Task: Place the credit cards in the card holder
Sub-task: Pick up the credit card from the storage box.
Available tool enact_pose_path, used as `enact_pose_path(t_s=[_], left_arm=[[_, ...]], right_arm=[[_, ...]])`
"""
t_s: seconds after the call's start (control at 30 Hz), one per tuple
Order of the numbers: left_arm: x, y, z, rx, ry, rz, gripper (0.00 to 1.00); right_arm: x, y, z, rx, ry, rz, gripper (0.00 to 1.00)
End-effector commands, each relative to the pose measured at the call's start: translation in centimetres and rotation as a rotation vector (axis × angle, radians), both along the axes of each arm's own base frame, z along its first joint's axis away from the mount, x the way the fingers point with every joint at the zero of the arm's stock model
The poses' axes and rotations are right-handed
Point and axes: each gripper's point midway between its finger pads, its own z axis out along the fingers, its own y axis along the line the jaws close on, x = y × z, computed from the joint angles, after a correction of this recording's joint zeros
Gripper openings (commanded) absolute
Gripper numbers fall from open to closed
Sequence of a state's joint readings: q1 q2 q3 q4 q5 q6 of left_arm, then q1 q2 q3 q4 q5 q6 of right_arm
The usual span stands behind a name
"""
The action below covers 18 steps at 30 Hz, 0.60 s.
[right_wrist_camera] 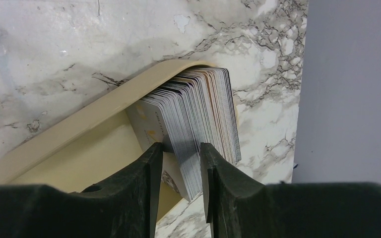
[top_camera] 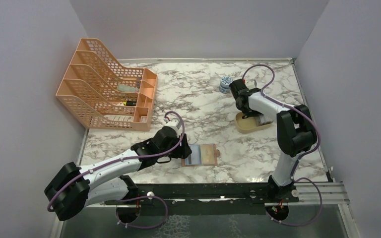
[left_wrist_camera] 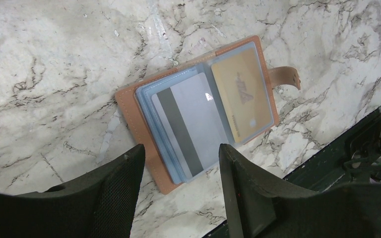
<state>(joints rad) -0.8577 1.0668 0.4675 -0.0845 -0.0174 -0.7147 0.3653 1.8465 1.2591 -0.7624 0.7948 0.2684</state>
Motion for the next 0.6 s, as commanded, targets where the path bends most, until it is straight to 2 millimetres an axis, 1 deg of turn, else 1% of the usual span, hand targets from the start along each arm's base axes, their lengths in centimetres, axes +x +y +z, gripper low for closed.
enact_pose_path(t_s=[0.0, 0.27, 0.57], left_arm=[[0.6, 0.0, 0.9, -0.006, -0.029, 0.014, 0.59], [0.4, 0.0, 0.7, -0.007, -0.024, 0.014, 0.59], [0.2, 0.1, 0.5, -0.009, -0.016, 0.017, 0.59]], right_arm=[[0.9, -0.5, 1.7, -0.018, -0.066, -0.032, 0.33], [1.0, -0.4, 3.2, -0.002, -0.100, -0.030, 0.26], [0.8, 0.0, 2.6, 0.028, -0.082, -0.015, 0.18]])
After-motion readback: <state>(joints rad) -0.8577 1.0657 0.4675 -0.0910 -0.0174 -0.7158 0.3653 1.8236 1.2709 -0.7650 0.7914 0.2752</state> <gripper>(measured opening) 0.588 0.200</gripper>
